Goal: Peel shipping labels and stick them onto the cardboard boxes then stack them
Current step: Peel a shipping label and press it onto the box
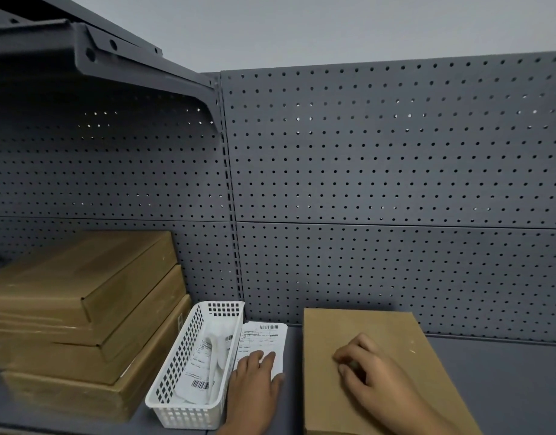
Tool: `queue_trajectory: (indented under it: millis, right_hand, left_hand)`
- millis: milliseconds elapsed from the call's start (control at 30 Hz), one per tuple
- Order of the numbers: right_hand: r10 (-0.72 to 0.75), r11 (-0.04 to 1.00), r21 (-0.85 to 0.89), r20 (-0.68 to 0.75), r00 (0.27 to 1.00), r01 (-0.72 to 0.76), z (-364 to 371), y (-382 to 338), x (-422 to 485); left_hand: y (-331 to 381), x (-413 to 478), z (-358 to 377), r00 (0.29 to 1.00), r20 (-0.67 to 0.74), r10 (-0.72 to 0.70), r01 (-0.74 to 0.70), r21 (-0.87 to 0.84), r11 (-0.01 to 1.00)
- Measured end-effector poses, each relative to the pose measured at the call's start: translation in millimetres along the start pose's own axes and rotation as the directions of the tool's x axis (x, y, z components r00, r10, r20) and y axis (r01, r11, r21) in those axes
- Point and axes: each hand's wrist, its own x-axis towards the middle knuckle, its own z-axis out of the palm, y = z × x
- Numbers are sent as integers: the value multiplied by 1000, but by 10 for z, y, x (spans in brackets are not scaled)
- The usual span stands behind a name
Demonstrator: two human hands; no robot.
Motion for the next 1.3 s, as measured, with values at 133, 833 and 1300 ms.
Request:
queue_trajectory:
  millis: [133, 833, 1300]
  right_hand:
    - [1, 1000, 25, -13, 1000, 0, 8, 2, -20]
    - [144, 918, 379, -50, 988, -115, -60, 40, -14]
    - [355, 406, 908, -59, 933, -97, -269, -61, -67]
  left_hand:
    - [-35, -5, -66, 1000, 7, 23, -22, -123, 992]
    - [434, -117, -605, 906, -381, -184, -89, -597, 797]
    - [1148, -307, -552, 844, -314, 436, -510, -215, 833]
